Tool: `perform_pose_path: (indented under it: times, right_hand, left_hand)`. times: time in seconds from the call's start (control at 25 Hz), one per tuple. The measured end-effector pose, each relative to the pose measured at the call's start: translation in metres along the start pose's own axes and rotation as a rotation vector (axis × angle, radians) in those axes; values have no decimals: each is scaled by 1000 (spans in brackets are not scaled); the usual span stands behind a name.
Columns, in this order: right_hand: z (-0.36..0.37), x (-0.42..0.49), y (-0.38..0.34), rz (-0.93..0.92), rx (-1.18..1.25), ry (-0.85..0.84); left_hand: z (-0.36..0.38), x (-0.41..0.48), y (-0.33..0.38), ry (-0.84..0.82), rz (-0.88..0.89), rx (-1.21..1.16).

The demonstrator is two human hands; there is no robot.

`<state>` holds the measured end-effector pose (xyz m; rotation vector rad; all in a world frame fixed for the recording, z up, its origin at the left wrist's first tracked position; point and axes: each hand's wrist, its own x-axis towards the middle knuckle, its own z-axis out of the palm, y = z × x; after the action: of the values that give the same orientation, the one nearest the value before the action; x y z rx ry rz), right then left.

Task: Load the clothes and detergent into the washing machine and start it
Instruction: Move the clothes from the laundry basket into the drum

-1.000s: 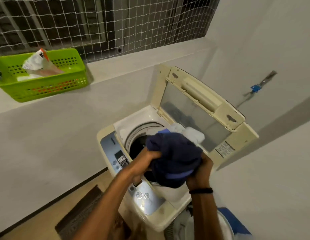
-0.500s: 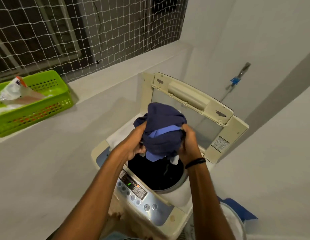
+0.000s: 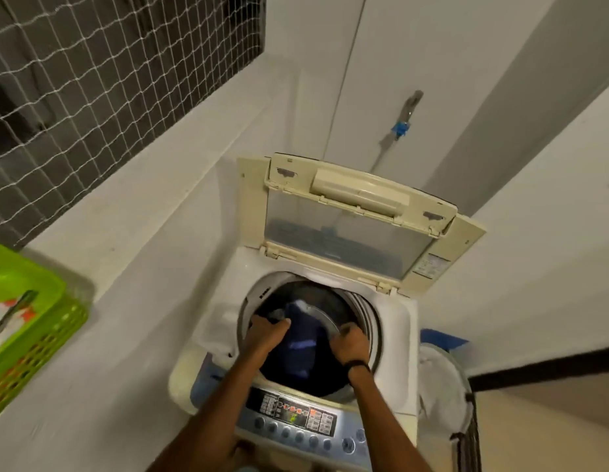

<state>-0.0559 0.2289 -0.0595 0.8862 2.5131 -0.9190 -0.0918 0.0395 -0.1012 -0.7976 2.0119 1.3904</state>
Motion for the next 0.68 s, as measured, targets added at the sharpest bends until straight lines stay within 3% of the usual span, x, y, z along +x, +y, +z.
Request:
perform_pose_path:
  times: [0.16,0.36,0.52,0.68]
  right_hand:
    - [28,1,44,105,131,-98]
    - [21,11,38,259,577,-146]
    - [18,47,14,340,1053,-280]
    - [25,86,-12,408,1363,-271]
  left_hand:
    - [-3,-36,13,-164,-70,-13]
    - [12,-30,14,-316,-137,-11]
    - [9,-14,35,-384,-178,-223]
    - [18,18,68,-357,-209,-501]
